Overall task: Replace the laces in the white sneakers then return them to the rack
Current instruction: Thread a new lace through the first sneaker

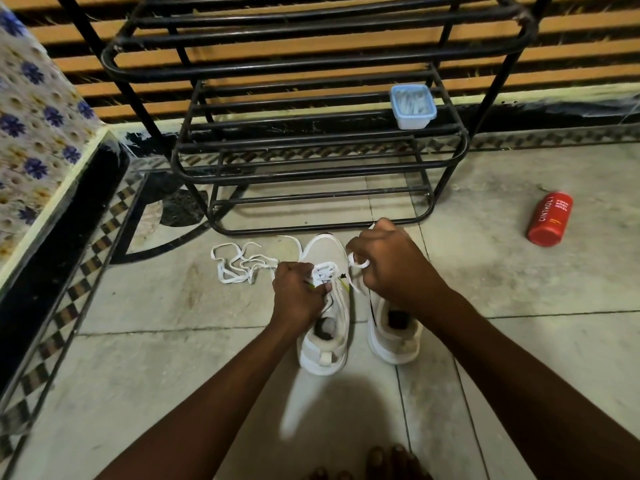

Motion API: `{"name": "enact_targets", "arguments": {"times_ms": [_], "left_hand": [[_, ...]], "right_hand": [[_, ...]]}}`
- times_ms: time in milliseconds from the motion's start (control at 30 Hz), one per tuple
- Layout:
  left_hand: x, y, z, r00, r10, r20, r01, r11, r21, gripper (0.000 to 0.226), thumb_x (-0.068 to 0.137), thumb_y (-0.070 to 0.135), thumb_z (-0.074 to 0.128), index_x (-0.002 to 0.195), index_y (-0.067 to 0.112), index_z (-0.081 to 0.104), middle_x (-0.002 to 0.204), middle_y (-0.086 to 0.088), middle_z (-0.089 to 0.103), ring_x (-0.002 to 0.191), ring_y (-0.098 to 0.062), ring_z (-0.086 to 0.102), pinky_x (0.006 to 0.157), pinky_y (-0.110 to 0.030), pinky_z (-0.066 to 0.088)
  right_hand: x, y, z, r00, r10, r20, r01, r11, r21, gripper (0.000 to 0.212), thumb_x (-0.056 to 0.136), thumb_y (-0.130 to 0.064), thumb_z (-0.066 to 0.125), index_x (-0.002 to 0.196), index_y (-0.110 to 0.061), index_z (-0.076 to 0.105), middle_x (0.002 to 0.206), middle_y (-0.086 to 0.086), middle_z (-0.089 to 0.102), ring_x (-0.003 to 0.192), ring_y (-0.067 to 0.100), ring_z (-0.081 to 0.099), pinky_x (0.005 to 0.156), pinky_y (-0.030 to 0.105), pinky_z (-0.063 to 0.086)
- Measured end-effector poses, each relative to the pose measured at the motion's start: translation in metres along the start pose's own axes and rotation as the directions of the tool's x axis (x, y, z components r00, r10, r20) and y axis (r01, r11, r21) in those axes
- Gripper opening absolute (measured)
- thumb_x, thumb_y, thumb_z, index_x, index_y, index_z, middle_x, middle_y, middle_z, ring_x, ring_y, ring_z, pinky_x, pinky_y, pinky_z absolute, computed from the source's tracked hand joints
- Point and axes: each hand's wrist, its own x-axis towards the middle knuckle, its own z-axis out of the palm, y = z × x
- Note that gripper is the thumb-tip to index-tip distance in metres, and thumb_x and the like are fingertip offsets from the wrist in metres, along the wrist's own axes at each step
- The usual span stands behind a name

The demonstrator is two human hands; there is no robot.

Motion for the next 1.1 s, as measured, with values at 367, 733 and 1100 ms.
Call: {"name": "enact_targets", "arguments": {"times_ms": [367, 733, 1100], "left_hand": [[0.000, 0.047, -0.026, 0.898, 0.307, 0.315, -0.190, 0.917, -0.351, 0.049, 0.078, 0.003, 0.085, 0.122, 0.018, 0.071, 0.093, 0.004, 0.076, 0.092, -0.009, 0.071, 0.088, -0.023, 0.053], [0.008, 0.059, -0.035, 0.959, 0.053, 0.279, 0.174, 0.667, -0.725, 0.006, 0.096, 0.009, 0.066, 0.093, 0.004, 0.069, 0.075, -0.008, 0.066, 0.068, -0.022, 0.054, 0.063, -0.031, 0.041], [0.027, 0.043, -0.051, 0.936, -0.157, 0.316, 0.353, 0.388, -0.851, 0.010, 0.098, 0.013, 0.059, 0.092, 0.017, 0.065, 0.080, 0.005, 0.062, 0.065, -0.008, 0.051, 0.056, -0.026, 0.031]], "right_hand": [[0.007, -0.007, -0.014, 0.904, 0.297, -0.308, 0.003, 0.716, 0.698, 0.014, 0.095, -0.003, 0.058, 0.092, -0.008, 0.071, 0.072, -0.001, 0.069, 0.070, 0.016, 0.067, 0.068, 0.032, 0.052], [0.002, 0.015, -0.012, 0.791, 0.594, -0.146, -0.103, 0.364, 0.926, 0.013, 0.099, -0.006, 0.056, 0.097, -0.003, 0.068, 0.070, 0.005, 0.069, 0.061, 0.018, 0.064, 0.055, 0.030, 0.050], [-0.011, 0.048, 0.014, 0.733, 0.679, -0.030, -0.294, 0.357, 0.887, 0.050, 0.095, -0.001, 0.046, 0.120, -0.043, 0.058, 0.074, 0.015, 0.073, 0.053, 0.022, 0.067, 0.046, 0.025, 0.047]]}}
